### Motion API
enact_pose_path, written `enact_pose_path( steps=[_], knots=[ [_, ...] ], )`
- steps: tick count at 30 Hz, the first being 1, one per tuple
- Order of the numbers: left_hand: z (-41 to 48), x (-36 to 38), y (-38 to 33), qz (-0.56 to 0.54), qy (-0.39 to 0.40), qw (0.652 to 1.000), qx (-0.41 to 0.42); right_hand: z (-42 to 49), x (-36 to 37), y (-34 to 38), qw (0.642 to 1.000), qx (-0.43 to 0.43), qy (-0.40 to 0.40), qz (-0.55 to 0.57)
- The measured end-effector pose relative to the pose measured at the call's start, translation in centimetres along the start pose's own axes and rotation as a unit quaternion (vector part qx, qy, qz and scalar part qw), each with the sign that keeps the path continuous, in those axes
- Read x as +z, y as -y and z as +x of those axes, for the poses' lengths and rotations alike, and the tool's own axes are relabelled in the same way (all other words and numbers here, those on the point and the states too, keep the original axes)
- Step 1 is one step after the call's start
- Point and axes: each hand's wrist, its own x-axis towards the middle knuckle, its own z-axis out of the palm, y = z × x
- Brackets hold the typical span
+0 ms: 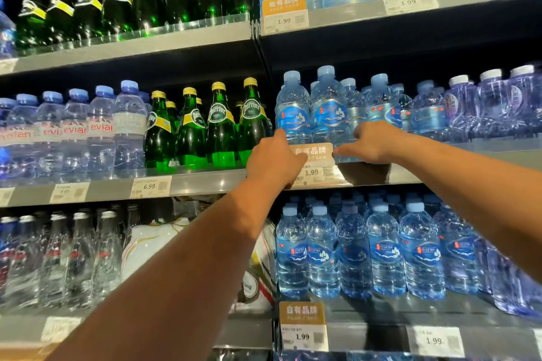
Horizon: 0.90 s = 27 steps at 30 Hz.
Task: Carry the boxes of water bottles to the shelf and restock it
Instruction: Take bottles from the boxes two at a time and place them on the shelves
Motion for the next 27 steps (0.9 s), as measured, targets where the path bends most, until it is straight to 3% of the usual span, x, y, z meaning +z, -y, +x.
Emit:
enact_pose_path(
  steps=[7, 11, 21, 27],
  knots=[
    [-4.9, -0.8, -1.0, 0.08, 0.079, 0.993, 0.02, -3.8, 0.3, 0.5, 0.993, -0.06, 0.013, -0.102],
    [-8.0, -1.2, -1.1, 0.099, 0.12, 0.988, 0.011, -7.1, 0.8, 0.5, 0.992, -0.073, 0.026, -0.102],
    [-16.7, -0.6, -2.5, 0.085, 0.199, 0.975, 0.052, -17.9, 3.1, -1.4, 0.986, 0.005, 0.102, -0.128],
    [-23.9, 2.0, -3.8, 0.056, 0.29, 0.951, 0.095, -27.0, 5.3, -3.8, 0.975, 0.075, 0.158, -0.134]
  ],
)
